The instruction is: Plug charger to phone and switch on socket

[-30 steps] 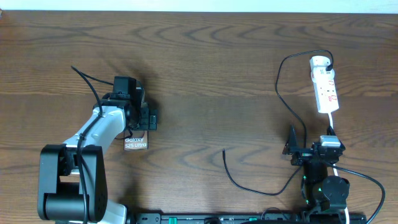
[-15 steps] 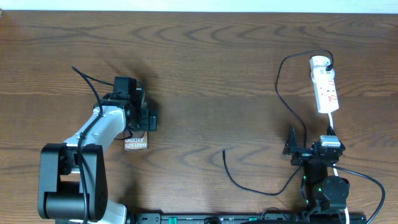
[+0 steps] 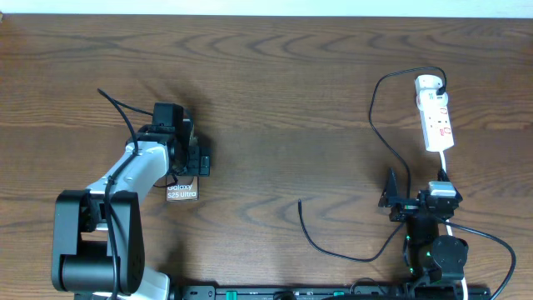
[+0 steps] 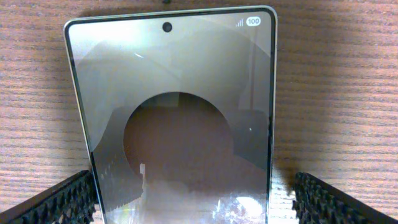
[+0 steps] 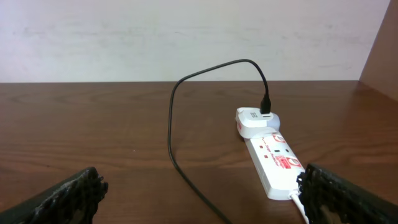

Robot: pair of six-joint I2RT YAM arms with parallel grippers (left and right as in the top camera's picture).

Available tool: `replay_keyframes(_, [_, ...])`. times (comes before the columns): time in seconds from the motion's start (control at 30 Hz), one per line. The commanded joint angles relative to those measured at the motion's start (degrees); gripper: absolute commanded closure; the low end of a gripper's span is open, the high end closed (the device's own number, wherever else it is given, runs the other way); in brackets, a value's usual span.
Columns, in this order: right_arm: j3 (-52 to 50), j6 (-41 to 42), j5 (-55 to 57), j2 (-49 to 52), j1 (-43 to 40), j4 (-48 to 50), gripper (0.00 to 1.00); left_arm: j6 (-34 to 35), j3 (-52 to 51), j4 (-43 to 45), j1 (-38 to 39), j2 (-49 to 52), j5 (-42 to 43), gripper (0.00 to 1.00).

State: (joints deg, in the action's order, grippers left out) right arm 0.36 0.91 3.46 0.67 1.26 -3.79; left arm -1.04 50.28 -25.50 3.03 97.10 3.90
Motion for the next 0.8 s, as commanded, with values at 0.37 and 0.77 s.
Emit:
replay_keyframes(0.37, [0.0, 0.7, 0.5, -0.4, 1.0, -0.2, 0.01, 0.9, -0.9, -0.5, 0.0, 1.1, -0.5, 0.02])
replay_keyframes(0.77, [0.0, 0.7, 0.5, -0.4, 1.0, -0.2, 0.01, 0.7, -0.9, -0.5, 0.0, 1.1, -1.2, 0.10])
